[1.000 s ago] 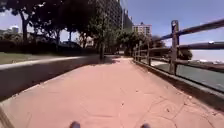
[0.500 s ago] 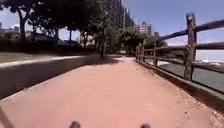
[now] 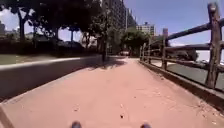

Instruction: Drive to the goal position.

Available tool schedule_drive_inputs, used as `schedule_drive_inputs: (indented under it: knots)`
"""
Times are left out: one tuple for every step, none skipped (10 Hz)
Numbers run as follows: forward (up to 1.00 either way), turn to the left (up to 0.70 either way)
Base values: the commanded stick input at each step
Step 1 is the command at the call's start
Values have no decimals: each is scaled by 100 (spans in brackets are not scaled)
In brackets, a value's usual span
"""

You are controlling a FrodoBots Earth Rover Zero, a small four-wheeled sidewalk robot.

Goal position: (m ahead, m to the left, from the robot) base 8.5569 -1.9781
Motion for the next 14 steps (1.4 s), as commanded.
schedule_drive_inputs:
  knots:
    - [100, 0]
    - [100, 0]
    - [100, 0]
    - [100, 0]
    - [100, 0]
    - [100, 0]
    - [100, 0]
    - [100, 0]
    - [100, -29]
    - [100, -40]
    - [100, -40]
    - [100, -40]
    - [100, -24]
    - [100, -4]
